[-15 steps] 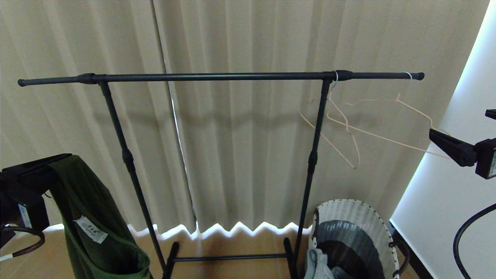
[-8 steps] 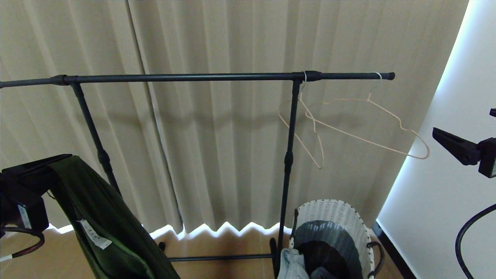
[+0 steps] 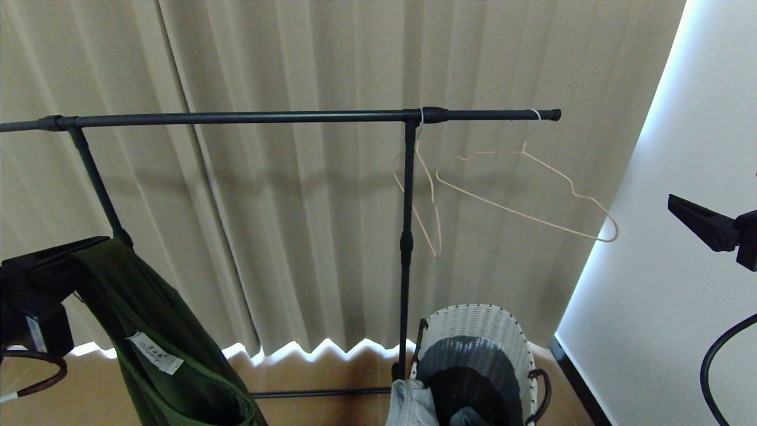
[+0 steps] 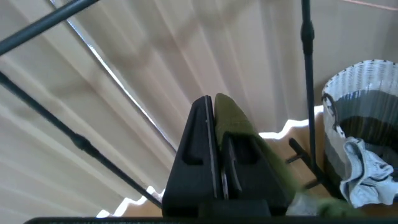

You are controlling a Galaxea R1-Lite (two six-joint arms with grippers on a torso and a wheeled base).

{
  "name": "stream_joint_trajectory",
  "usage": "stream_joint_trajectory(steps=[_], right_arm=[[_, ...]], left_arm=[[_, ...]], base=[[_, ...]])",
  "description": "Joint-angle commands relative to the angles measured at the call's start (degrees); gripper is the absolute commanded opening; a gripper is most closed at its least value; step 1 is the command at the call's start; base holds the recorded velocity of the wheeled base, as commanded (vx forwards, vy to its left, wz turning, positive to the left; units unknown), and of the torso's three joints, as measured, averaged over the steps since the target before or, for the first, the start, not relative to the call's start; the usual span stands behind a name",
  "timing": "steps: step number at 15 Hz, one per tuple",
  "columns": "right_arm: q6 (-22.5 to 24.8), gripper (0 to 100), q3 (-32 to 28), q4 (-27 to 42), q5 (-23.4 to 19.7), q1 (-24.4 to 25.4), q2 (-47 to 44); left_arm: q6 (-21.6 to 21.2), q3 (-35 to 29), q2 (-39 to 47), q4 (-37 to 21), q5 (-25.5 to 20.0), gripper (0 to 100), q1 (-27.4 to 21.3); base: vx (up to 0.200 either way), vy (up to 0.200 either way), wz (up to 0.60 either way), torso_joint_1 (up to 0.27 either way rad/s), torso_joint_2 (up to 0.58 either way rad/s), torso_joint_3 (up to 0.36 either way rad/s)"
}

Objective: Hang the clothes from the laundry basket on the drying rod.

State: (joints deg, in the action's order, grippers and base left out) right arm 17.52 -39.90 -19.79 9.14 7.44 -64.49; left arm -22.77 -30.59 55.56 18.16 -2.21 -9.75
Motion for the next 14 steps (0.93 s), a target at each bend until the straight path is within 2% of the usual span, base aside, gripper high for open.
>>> stream_joint_trajectory(steps=[1, 5, 8, 11, 14], right_arm=[[0.1, 100, -0.3, 0.2, -0.1, -1.5, 0.2], [-0.2, 100, -2.9, 7.0, -0.7, -7.3, 0.2], [-1.2, 100, -3.8, 9.7, -4.5, -7.4, -0.1], [-1.3, 100, -4.1, 9.5, -5.0, -7.3, -1.5], [-1.3, 100, -4.2, 9.2, -6.3, -7.4, -2.3]], left_arm=[[0.1, 0.3, -0.5, 0.2, 0.0, 0, 0.0], [0.2, 0.3, -0.6, 0.2, 0.0, 0, 0.1], [0.4, 0.1, -0.6, 0.2, 0.1, 0, 0.1], [0.6, -0.5, -0.4, 0.2, 0.3, 0, 0.2], [0.8, -0.4, -0.3, 0.2, 0.3, 0, 0.2]], base=[[0.0, 0.0, 0.0, 0.0, 0.0, 0.0], [0.0, 0.0, 0.0, 0.0, 0.0, 0.0], [0.0, 0.0, 0.0, 0.0, 0.0, 0.0], [0.0, 0.0, 0.0, 0.0, 0.0, 0.0], [0.2, 0.0, 0.0, -0.004, 0.0, 0.004]])
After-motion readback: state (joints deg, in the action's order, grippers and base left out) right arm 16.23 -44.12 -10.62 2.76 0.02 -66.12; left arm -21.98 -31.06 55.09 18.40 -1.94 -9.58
